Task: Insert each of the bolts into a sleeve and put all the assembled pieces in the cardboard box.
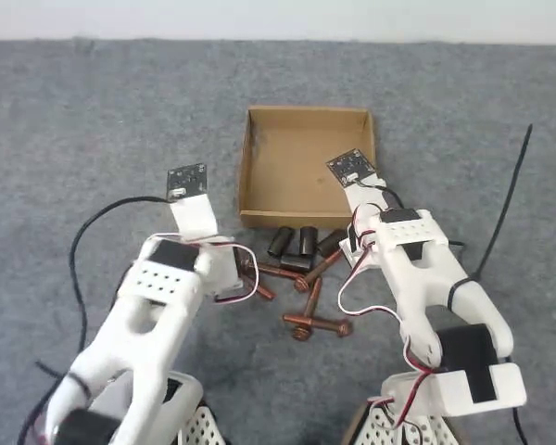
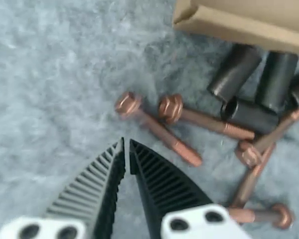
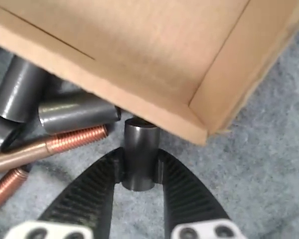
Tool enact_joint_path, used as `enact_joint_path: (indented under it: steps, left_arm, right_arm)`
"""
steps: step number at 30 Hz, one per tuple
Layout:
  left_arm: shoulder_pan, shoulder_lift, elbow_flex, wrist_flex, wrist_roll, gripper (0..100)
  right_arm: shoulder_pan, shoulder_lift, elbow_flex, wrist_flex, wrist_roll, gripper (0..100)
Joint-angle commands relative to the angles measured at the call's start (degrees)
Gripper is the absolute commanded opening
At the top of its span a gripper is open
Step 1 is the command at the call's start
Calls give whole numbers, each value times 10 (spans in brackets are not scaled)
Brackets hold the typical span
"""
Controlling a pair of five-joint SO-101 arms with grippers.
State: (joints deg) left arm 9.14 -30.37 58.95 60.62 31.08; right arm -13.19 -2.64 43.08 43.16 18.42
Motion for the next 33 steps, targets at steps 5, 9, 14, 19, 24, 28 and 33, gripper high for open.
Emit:
enact_joint_path:
  steps: [5,9,14,19,24,28,33]
  left_arm:
    - [9,94,-32,-122,82,13]
    - [11,123,-30,-149,92,13]
    - [10,160,-25,-185,96,13]
    - [9,167,-29,-182,96,13]
    - [33,159,-29,-150,95,13]
    - [36,93,-25,-129,95,13]
    - [29,0,9,-98,94,15]
  right_arm:
    - [7,-3,-27,-3,-2,6]
    - [6,-3,-27,-3,-2,6]
    - [6,-2,-27,-3,-2,6]
    - [6,-1,-27,-3,-2,6]
    - [6,-1,-27,-3,-2,6]
    - [5,-1,-27,-3,-2,6]
    - [5,-1,-27,-3,-2,6]
